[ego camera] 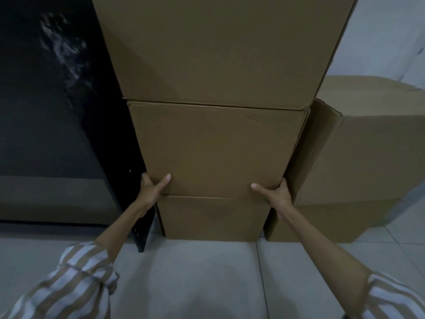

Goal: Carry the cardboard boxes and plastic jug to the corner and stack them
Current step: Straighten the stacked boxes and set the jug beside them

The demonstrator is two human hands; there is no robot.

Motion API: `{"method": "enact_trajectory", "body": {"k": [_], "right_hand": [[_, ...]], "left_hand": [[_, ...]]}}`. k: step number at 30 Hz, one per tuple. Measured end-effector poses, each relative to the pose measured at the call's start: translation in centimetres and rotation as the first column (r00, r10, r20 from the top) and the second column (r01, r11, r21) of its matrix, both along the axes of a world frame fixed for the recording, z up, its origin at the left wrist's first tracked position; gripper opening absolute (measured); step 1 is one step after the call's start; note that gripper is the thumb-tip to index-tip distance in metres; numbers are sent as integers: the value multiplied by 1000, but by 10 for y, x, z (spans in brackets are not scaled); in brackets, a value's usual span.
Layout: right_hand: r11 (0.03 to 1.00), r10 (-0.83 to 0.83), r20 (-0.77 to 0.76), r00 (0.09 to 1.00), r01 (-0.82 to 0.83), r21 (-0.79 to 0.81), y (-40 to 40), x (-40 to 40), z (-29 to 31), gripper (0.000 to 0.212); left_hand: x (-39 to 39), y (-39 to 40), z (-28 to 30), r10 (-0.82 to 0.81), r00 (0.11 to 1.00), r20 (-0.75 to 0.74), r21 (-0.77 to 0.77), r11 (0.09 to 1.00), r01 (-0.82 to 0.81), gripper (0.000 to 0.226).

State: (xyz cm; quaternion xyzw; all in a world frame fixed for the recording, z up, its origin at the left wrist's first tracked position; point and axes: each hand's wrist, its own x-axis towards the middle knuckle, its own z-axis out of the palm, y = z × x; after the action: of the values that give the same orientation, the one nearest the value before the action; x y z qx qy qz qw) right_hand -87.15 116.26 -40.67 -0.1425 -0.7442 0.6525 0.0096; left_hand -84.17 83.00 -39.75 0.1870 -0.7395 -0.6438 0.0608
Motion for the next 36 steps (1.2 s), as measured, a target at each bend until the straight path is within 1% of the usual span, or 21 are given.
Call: {"method": "enact_trajectory", "body": {"k": [2,4,6,8,10,12,13,15,17,22,27,29,30,32,33,34,35,36], "right_hand": [[999,21,11,1000,-22,33,1,2,5,102],[997,62,41,997,-63,35,-1,4,18,113],[997,79,21,997,-79,2,-4,5,41,122],[1000,20,-80,997,-22,-18,-8,0,72,123],[999,-47,-219,975,43,-23,-15,-5,109,128],[995,-98,-329,939,94,-26,-21,-10,142,129],[993,-115,-349,930,112,-29,-25,-12,156,128],[991,-133,-330,935,133,-24,-30,-16,174,125],[990,-137,-306,942,143,-2,-31,-18,179,122],[993,-105,-357,928,117,13,-24,-19,173,115],[994,-94,-379,921,107,13,-24,-15,171,114],[991,-112,-383,917,131,25,-26,-12,168,115],[988,-120,-386,915,147,41,-27,-9,166,116],[977,-143,-390,910,193,92,-29,2,162,120],[969,-145,-394,907,210,127,-28,8,157,121],[963,-123,-398,909,206,174,-26,16,148,120],[956,-73,-397,915,178,235,-22,25,138,120],[945,-9,-389,921,135,297,-16,35,126,118]], "left_hand": [[2,0,5,-23,1000,7,-13,1000,23,73],[3,-3,19,-100,994,32,8,995,100,83],[5,-6,41,-183,983,14,4,983,182,93],[6,-7,78,-188,973,-137,-10,982,188,87],[0,-8,117,-109,951,-290,-21,994,107,82],[-9,-9,151,-58,911,-407,-23,998,53,85],[-11,-8,164,-47,892,-450,-22,999,42,86],[-18,-6,179,-33,875,-484,0,999,37,85],[-20,-2,182,-21,877,-481,16,999,33,84],[-20,4,168,15,875,-485,12,1000,-10,85],[-20,2,160,-17,873,-488,-17,1000,11,88],[-20,6,154,18,859,-512,-7,1000,-25,93],[-19,12,150,57,842,-536,-12,997,-75,97],[-16,33,135,120,791,-600,-73,977,-203,101],[-13,48,125,114,769,-629,-130,960,-248,99],[-10,67,113,73,753,-654,-205,941,-269,96],[-5,88,102,-4,739,-674,-292,920,-261,92],[1,110,90,-116,728,-676,-381,900,-211,87]]}}
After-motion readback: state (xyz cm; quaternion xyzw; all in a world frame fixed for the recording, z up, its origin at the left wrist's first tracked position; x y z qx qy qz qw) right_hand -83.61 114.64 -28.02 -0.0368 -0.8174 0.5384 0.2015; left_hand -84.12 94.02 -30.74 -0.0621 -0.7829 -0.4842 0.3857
